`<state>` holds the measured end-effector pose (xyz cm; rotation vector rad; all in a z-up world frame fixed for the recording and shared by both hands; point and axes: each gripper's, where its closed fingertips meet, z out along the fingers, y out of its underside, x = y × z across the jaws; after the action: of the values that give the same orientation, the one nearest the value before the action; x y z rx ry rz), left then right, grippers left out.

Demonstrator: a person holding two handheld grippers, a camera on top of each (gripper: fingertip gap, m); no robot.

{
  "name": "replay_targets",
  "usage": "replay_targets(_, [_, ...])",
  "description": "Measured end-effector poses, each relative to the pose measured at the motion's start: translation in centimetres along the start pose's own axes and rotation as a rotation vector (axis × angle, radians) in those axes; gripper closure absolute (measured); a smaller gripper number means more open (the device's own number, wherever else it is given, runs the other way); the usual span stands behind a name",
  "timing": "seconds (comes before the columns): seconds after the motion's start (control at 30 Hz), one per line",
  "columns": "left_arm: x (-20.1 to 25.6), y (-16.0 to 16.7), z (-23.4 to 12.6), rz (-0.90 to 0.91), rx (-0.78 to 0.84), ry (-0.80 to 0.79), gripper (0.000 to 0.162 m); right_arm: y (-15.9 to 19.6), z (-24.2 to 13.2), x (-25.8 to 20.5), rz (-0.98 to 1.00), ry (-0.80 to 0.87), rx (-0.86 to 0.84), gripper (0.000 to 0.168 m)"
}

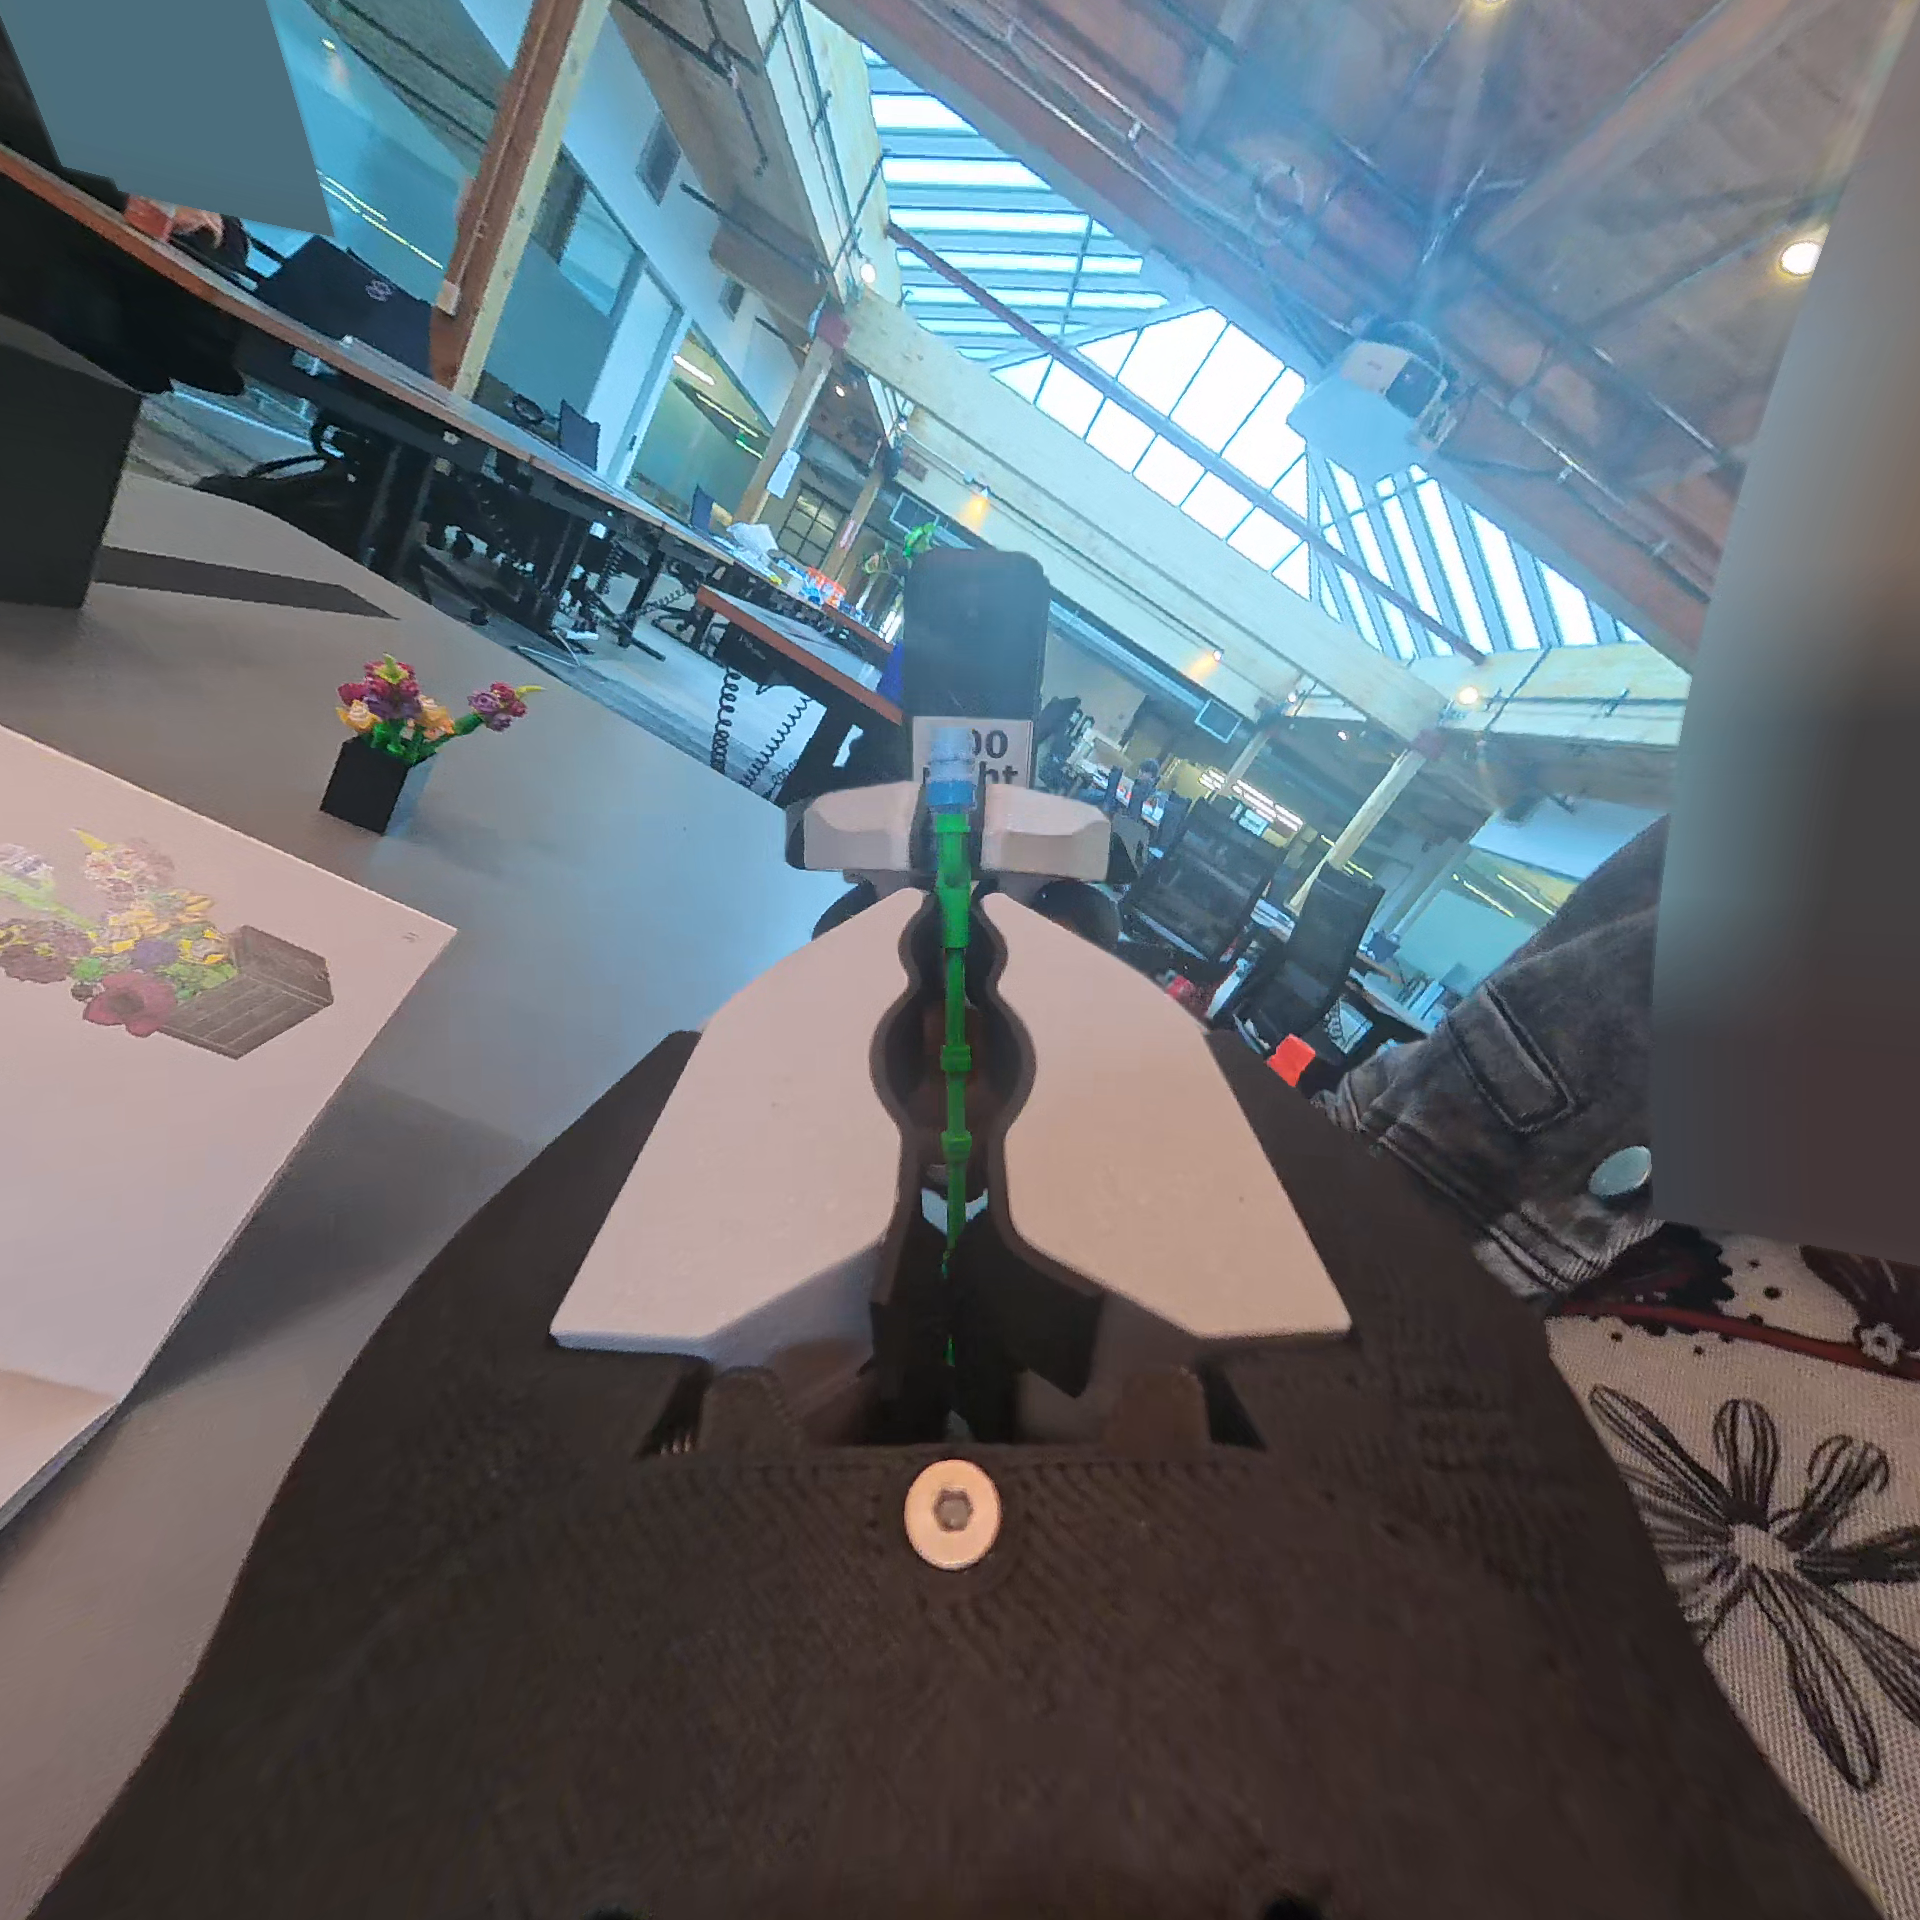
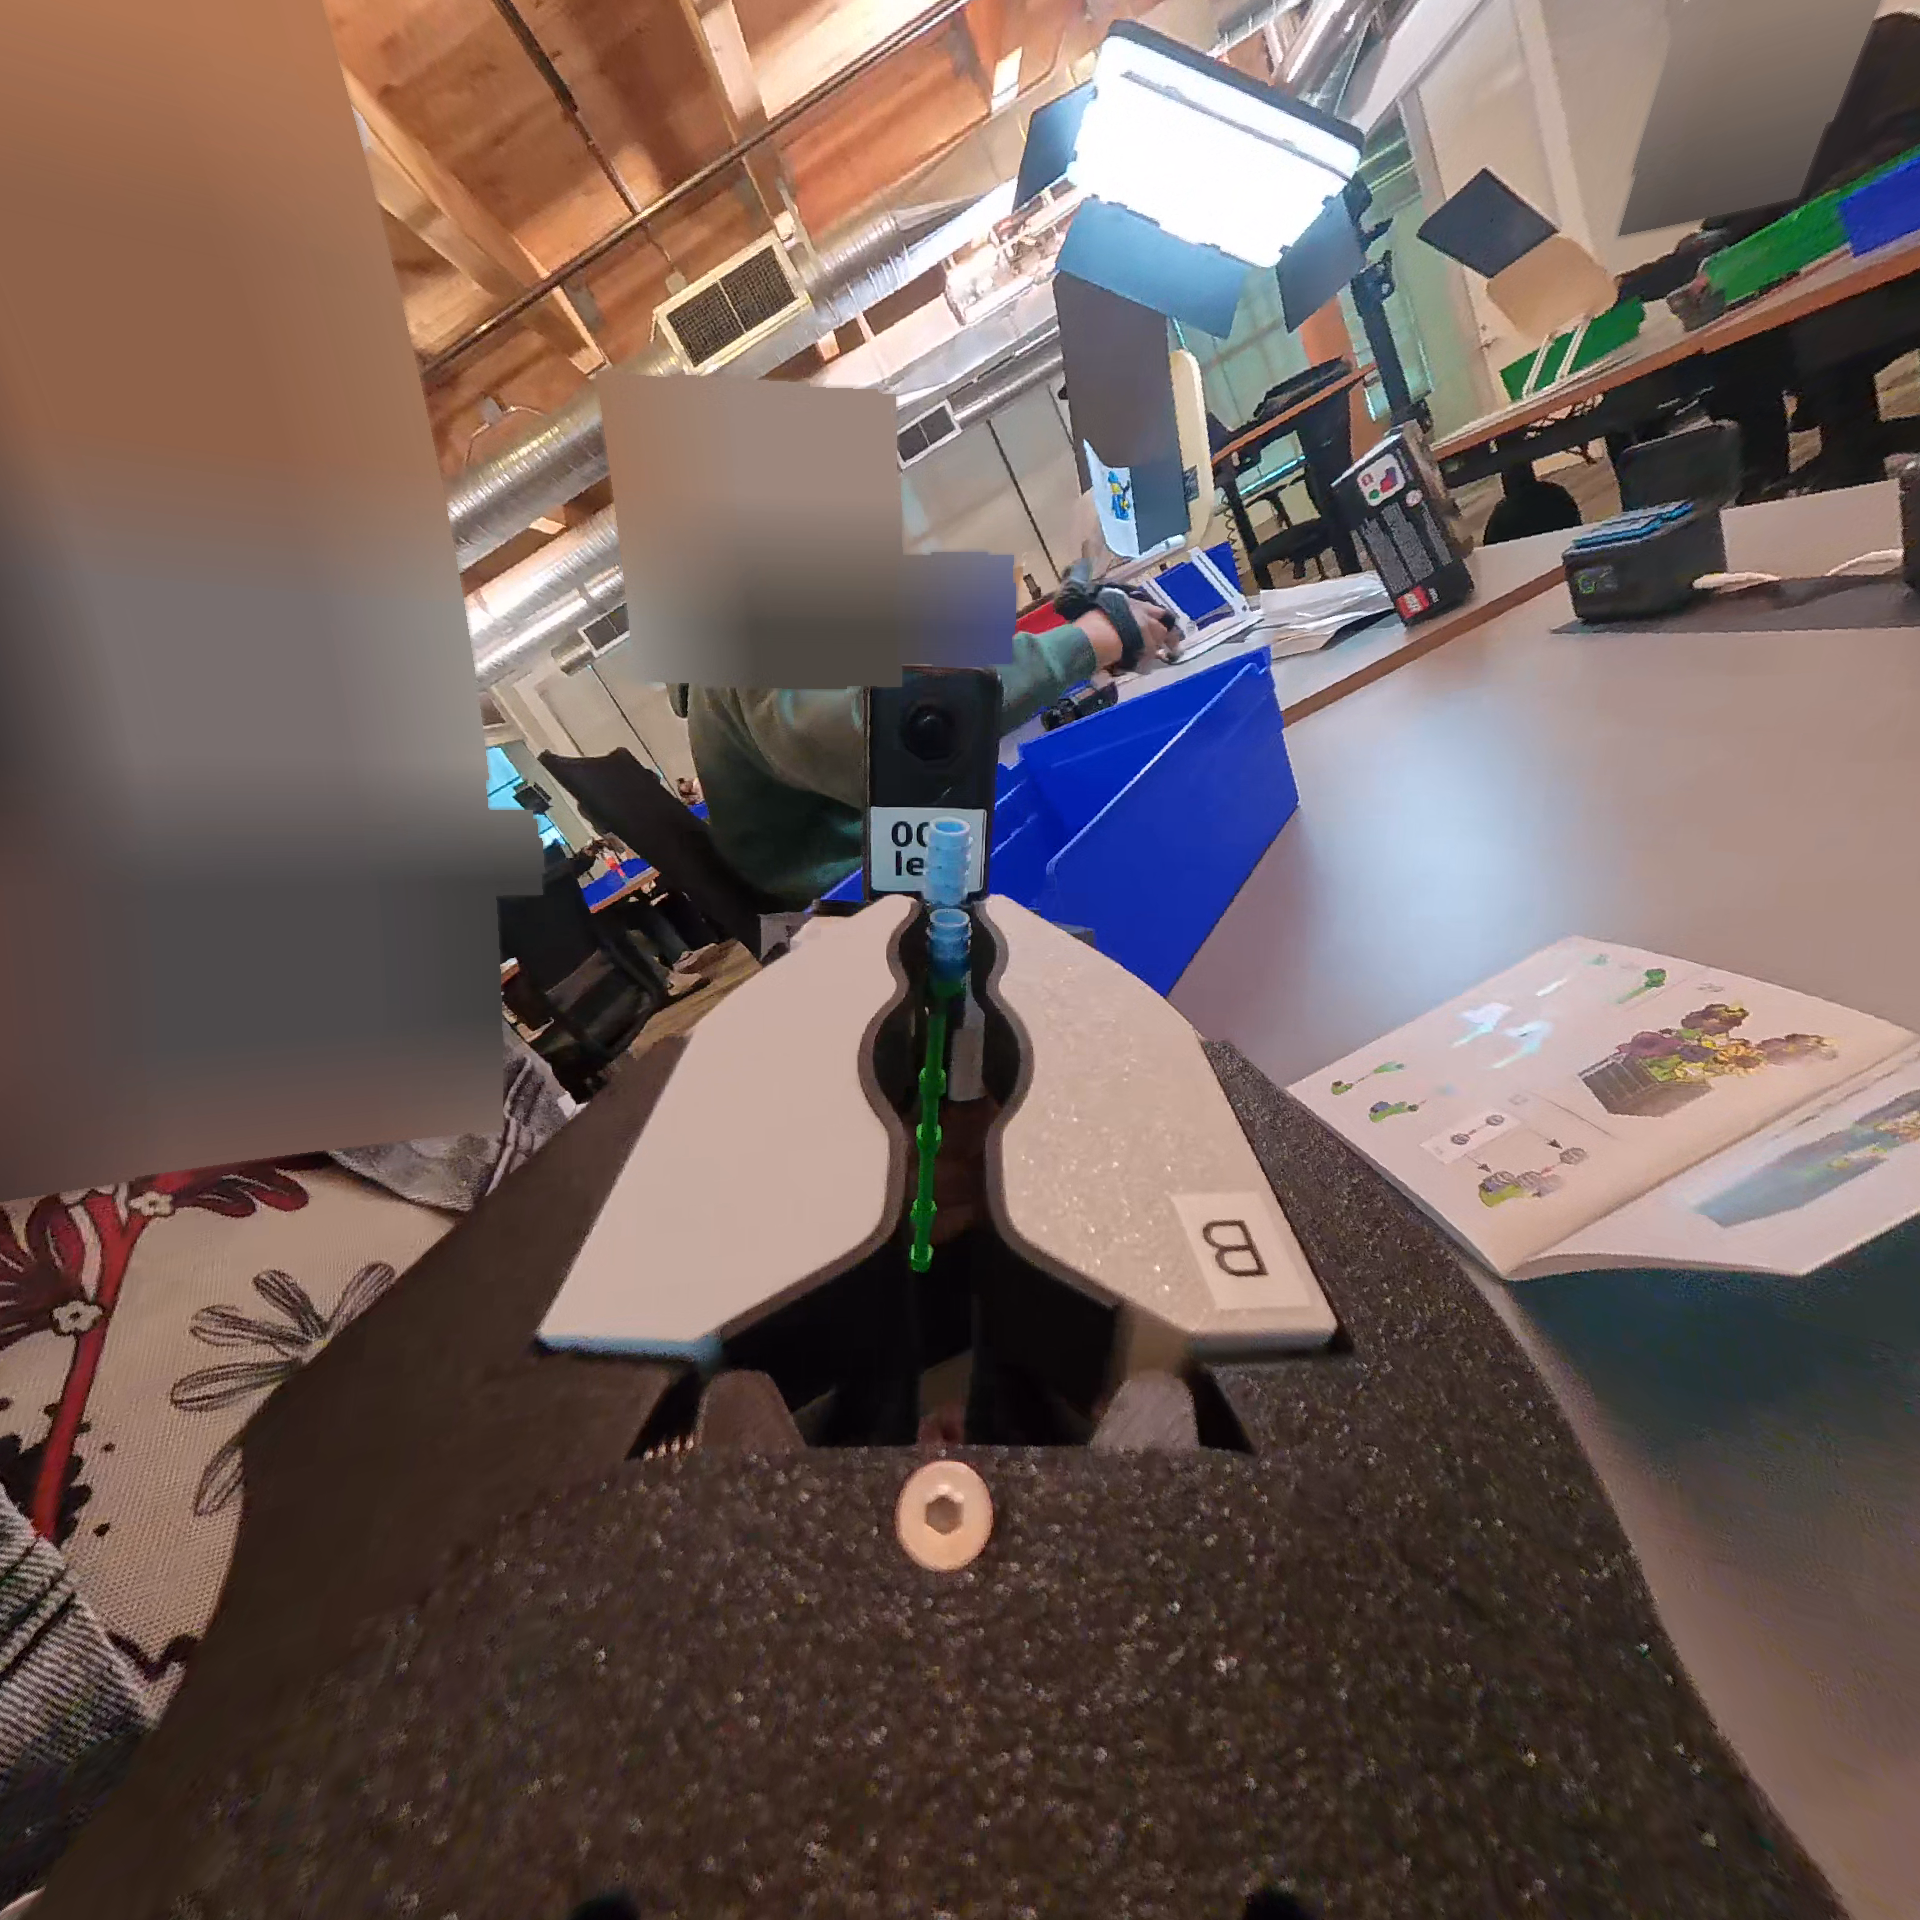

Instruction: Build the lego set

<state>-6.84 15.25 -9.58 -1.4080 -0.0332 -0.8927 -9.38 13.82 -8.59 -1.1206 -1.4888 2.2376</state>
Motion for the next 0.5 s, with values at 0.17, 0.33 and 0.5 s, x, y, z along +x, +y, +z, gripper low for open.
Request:
replay_targets(0.17, [-0.4,1.5,-0.3,0.055,-0.129,-0.004,0.133,-1.2,-0.9,0.2,-0.05,0.056,0.067,0.16])
replay_targets(0.33, [-0.3,2.2,-0.5,0.092,-0.195,0.01,0.142,-2.2,-1.0,0.3,-0.068,0.062,0.1,0.161])
replay_targets(0.5, [-0.3,2.0,-1.0,0.136,-0.169,0.016,0.157,-1.8,-0.5,-0.1,-0.076,0.054,0.085,0.16])
